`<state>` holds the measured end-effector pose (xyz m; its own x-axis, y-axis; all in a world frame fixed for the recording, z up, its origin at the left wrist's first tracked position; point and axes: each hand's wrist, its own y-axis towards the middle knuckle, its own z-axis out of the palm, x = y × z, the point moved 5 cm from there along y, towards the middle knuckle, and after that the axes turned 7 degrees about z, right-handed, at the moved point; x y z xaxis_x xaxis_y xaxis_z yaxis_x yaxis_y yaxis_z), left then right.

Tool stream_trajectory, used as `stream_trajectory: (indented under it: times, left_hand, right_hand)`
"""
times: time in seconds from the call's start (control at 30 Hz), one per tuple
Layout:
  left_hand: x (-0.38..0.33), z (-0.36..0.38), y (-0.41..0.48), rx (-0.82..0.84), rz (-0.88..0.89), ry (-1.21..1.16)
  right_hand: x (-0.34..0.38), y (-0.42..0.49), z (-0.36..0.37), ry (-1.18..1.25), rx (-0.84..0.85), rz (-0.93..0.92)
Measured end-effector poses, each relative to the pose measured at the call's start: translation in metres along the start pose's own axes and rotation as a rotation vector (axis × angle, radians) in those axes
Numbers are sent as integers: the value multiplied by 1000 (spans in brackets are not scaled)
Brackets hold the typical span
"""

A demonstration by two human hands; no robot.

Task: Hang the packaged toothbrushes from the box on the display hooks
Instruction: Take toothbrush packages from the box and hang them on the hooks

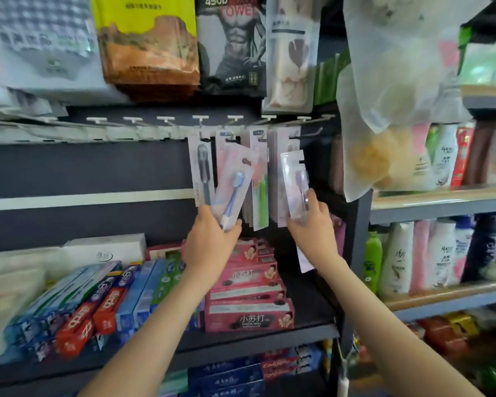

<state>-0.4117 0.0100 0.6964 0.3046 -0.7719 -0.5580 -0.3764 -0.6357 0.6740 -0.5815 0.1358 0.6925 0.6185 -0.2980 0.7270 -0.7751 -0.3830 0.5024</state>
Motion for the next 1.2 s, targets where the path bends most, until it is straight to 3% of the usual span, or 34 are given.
stream_trajectory:
  times: [0.1,0.37,0.53,0.73,0.97,1.13,1.2]
  left_hand:
    - [-7,8,14,-26,4,4]
    - [-22,27,39,-86,-12,39]
    - [-18,43,44,-99,-34,52]
    - [-15,54,43,-91,-53,44]
    - [-17,52,40,-84,-63,38]
    - [-23,49,30,-88,-40,58]
    - [-30,51,27,-88,-44,86]
  right_hand:
    - [6,30,-3,-17,-52,-42]
    - [9,82,-5,-127,-123,51]
    - [0,89,3,199,-124,48]
    - [-5,106,4,258,-78,90]
    - [-8,125,11,77,25,230]
    - [2,85,1,143,-107,74]
    - [12,53,-2,326,-111,-17]
